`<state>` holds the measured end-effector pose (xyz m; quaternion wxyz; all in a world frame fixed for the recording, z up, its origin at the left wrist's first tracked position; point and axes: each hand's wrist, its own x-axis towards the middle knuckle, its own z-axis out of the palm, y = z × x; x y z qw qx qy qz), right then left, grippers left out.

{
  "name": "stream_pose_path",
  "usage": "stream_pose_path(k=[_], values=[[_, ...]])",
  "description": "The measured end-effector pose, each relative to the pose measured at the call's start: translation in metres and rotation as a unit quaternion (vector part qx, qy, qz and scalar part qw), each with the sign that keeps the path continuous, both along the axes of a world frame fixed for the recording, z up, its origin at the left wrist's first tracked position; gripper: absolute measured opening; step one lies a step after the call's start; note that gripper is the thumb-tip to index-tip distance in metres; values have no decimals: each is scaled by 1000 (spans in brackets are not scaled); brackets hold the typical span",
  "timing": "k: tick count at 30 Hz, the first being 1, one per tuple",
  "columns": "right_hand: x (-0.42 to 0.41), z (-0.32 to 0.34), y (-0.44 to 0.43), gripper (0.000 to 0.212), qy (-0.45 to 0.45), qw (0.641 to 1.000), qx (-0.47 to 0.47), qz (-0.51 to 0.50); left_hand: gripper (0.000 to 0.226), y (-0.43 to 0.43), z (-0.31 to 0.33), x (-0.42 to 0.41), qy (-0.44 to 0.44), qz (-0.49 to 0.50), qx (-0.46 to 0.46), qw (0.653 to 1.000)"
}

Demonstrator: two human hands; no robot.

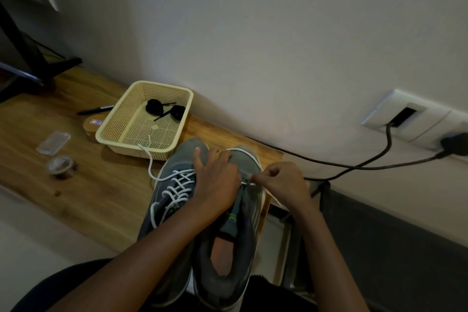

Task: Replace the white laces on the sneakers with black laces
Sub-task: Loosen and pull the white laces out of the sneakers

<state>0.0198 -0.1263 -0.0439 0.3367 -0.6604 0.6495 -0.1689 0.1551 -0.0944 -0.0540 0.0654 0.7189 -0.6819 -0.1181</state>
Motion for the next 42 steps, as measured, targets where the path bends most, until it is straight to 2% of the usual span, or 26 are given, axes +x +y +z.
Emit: stream_pose_path(k=[4, 9, 12, 16, 18, 20, 26, 30, 32, 34, 37, 42], values=[[10, -3, 6, 47, 119, 992, 29, 23, 20, -2, -2, 1, 10, 3, -1, 1000], [17, -3, 6, 31, 116, 992, 39, -3, 18, -3, -7, 1, 42, 41, -38, 998], [21, -7, 6, 37, 120, 992, 30, -30, 14, -1, -6, 2, 76, 62, -61, 993], [31, 1, 18, 37, 219, 973, -54, -51, 18, 3, -1, 7, 67, -13, -79, 995], [34, 3, 27, 35, 249, 962, -101, -40, 24, 4, 3, 9, 45, -66, -66, 995], [38, 2, 35, 32, 263, 956, -127, -30, 21, 4, 4, 9, 17, -94, -61, 994], [36, -10, 38, 25, 249, 958, -139, -32, 19, -1, -2, 4, 16, -19, -74, 997], [37, -7, 39, 19, 229, 965, -118, -40, 11, 0, -4, 7, 109, 106, -140, 978], [36, -7, 38, 20, 219, 968, -112, -43, 10, 1, -3, 7, 128, 86, -166, 974], [34, -5, 38, 31, 204, 972, -107, -51, 19, 1, -3, 6, 133, 14, -167, 977], [31, -7, 36, 43, 179, 976, -106, -61, 25, 0, -2, 8, 74, -68, -109, 989], [27, -13, 32, 31, 151, 980, -117, -62, 20, -1, -4, 12, 50, -55, -37, 997]])
